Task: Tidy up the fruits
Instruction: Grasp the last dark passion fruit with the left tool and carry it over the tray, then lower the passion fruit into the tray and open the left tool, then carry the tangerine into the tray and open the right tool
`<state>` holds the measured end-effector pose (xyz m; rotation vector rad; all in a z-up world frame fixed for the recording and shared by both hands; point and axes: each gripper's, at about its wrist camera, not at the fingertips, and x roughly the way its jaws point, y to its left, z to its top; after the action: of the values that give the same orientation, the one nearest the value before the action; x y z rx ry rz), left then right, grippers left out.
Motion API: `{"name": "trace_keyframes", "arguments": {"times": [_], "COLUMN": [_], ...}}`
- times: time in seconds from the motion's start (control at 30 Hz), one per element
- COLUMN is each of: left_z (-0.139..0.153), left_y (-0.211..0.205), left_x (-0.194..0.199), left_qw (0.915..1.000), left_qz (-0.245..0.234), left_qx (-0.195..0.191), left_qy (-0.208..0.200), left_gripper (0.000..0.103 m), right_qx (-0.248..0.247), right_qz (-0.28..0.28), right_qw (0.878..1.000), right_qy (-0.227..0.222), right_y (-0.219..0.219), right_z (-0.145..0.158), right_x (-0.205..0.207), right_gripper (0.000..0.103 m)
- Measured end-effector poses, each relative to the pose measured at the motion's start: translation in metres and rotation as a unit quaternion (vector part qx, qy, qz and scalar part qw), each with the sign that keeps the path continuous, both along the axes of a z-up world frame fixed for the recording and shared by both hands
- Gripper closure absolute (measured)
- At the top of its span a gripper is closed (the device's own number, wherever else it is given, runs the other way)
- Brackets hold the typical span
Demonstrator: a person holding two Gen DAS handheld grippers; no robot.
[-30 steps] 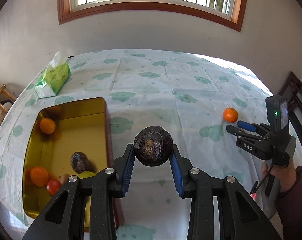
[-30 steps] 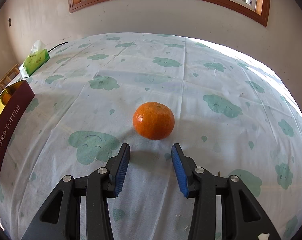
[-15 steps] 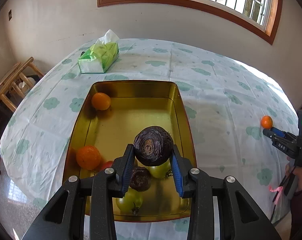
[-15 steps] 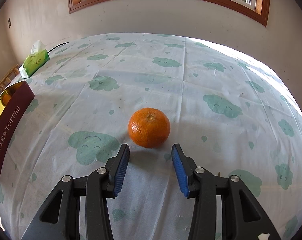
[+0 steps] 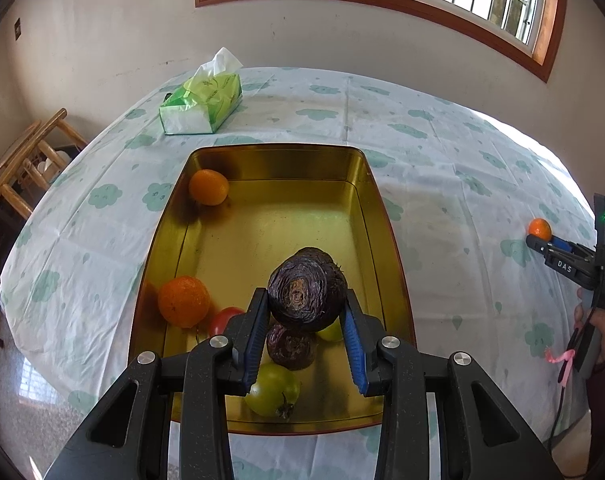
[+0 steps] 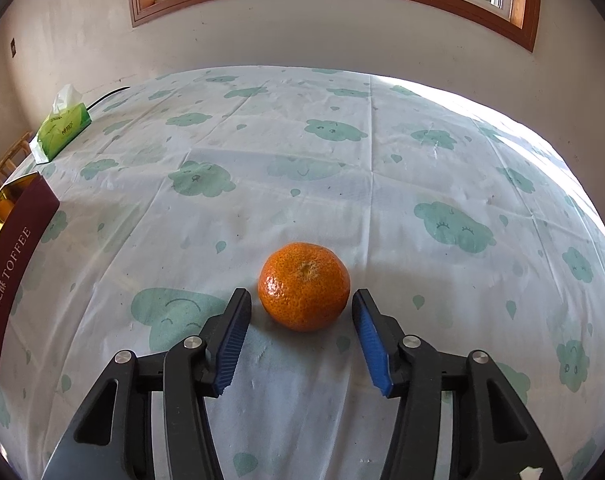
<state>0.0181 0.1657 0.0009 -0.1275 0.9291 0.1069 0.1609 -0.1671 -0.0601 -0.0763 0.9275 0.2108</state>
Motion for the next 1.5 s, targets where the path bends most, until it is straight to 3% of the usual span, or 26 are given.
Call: {"name": "trace_keyframes", "arguments": {"times": [0.33, 0.7, 0.93, 1.13, 1.23, 1.5], "left_z": [-0.004, -0.018, -0.031, -0.033, -0.034, -0.030], "left_y": [0.010, 0.021, 0.025, 0.020, 0.020, 0.022], "left_x": [-0.009, -0.014, -0.013, -0.013, -0.014, -0.019], "left_qw": [0.9999, 0.9996, 0.9996, 0.9997, 0.9998, 1.0000], "left_qz": [-0.004, -0.009, -0.004, -0.003, -0.002, 0.003], "left_qx": [0.004, 0.002, 0.003, 0.015, 0.009, 0.001], "left_qy": [0.009, 0.025, 0.028, 0.021, 0.020, 0.009], "left_gripper": [0.066, 0.066, 0.066, 0.062, 0.051, 0.046], "right_qx": [-0.002, -0.009, -0.003, 0.016, 0.027, 0.048], "right_qz": [-0.003, -0.005, 0.010, 0.062, 0.099, 0.203], "right_qw": [1.000, 1.000, 1.000, 0.998, 0.994, 0.977], "right_qy": [-0.004, -0.007, -0.018, -0.028, -0.028, -0.038], "right_y": [0.003, 0.004, 0.015, 0.056, 0.086, 0.172], "right_z": [-0.001, -0.001, 0.020, 0.042, 0.050, 0.072], "right_x": [0.005, 0.004, -0.008, -0.029, -0.041, -0.075], "right_gripper": [0.062, 0.064, 0.064, 0.064, 0.064, 0.064]}}
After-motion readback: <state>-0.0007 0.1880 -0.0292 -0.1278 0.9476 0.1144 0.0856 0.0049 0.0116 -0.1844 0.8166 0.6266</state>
